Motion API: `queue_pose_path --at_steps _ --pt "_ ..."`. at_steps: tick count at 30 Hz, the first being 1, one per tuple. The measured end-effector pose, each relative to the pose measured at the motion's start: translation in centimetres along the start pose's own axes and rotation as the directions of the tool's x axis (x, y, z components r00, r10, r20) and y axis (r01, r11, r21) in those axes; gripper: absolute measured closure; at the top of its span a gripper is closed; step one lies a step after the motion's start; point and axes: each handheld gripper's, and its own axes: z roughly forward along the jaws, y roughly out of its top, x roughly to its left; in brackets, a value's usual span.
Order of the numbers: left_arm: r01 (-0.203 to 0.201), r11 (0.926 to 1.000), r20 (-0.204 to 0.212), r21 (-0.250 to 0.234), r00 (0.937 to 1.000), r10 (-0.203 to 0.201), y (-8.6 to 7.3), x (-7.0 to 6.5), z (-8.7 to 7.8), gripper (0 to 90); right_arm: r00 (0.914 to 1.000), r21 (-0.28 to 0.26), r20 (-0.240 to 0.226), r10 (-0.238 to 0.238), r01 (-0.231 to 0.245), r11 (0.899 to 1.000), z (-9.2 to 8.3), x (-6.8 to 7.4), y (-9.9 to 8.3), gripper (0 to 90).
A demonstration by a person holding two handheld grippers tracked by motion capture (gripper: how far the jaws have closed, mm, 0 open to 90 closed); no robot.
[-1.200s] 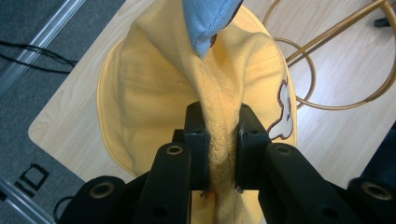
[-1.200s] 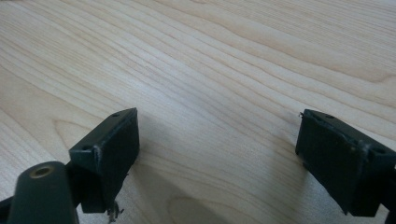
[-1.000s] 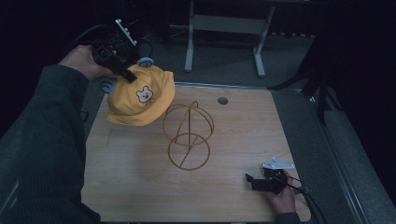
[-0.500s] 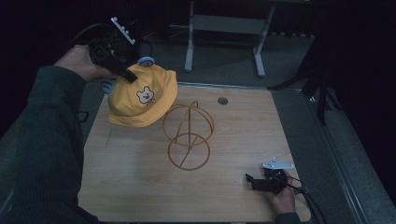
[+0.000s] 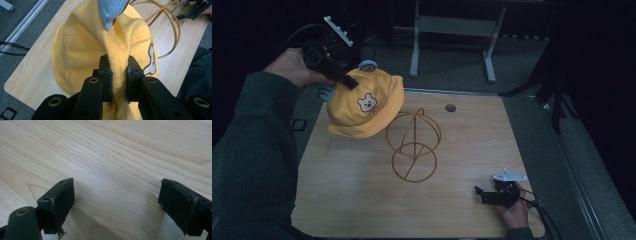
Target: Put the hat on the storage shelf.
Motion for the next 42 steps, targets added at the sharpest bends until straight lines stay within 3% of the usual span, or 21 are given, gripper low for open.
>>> queue_pose_path --at_steps 16,41,42 --pt "-0.082 0.9966 0.030 -0.007 0.9961 0.083 0.7 -2.0 -0.1 78.5 1.0000 -0.001 0.000 -0.003 0.003 1.000 0.0 0.0 0.0 13.4" --pt "-0.149 0.9888 0.057 -0.009 0.9872 0.149 1.5 -3.8 0.4 78.4 1.0000 -0.003 0.000 -0.002 0.002 1.000 0.0 0.0 0.0 13.5" --pt "-0.163 0.9865 0.060 -0.011 0.9847 0.163 1.8 -4.1 0.6 78.4 1.0000 -0.003 0.000 -0.002 0.002 1.000 0.0 0.0 0.0 13.5"
